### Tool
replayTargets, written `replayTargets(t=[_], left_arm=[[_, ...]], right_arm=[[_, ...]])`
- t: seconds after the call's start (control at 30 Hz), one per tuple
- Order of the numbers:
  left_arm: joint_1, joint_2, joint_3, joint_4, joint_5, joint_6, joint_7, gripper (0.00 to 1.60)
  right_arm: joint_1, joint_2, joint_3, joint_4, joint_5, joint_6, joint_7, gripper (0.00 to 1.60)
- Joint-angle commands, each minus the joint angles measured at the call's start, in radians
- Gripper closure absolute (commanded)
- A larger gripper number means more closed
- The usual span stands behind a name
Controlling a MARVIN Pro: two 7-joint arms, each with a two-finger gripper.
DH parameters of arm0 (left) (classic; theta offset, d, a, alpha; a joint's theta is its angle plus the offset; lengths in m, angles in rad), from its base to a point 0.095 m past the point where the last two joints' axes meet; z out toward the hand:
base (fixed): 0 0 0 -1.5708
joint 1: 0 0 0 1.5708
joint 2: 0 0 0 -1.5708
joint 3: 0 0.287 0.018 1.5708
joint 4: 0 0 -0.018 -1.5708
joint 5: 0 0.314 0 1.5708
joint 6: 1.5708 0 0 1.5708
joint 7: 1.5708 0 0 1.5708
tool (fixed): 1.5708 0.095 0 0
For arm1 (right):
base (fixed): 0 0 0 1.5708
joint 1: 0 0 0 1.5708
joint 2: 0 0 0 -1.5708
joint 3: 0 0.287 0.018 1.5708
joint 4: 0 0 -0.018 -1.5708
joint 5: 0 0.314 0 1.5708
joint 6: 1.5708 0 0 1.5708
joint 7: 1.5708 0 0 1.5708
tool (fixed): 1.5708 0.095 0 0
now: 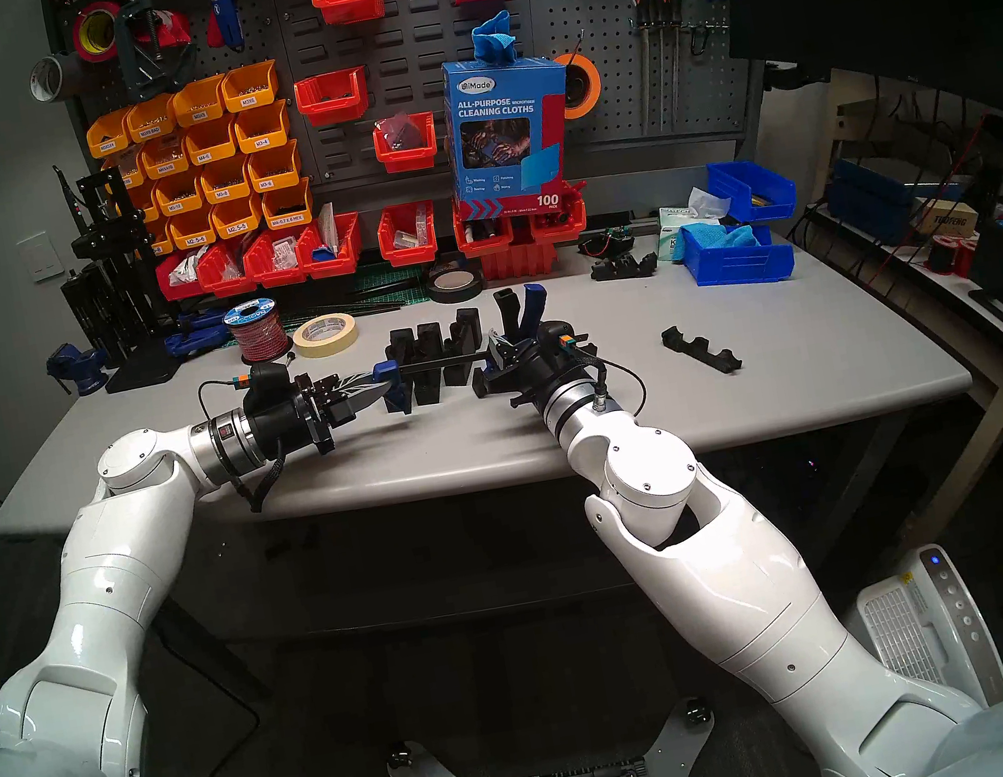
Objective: Clamp the two 3D printed pieces together with the clamp
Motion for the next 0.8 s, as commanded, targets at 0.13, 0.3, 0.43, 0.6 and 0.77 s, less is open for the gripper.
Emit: replayTargets(t=[0.13,0.3,0.43,0.6,0.77], left_arm=[[-0.05,0.016,-0.038,-0.002,-0.023,-0.002,0.003,1.6],[-0.05,0.016,-0.038,-0.001,-0.023,-0.003,0.001,1.6],[-0.05,0.016,-0.038,-0.001,-0.023,-0.003,0.001,1.6],[-0.049,0.016,-0.039,-0.002,-0.023,-0.004,0.001,1.6],[-0.049,0.017,-0.039,-0.002,-0.023,-0.004,0.001,1.6]], right_arm=[[0.013,0.018,0.034,-0.037,0.002,-0.003,-0.008,1.6],[0.009,0.022,0.038,-0.043,0.004,-0.002,-0.009,1.6],[0.007,0.025,0.04,-0.045,0.005,-0.002,-0.009,1.6],[0.004,0.029,0.043,-0.05,0.008,-0.002,-0.009,1.6],[0.002,0.031,0.045,-0.053,0.011,-0.001,-0.01,1.6]])
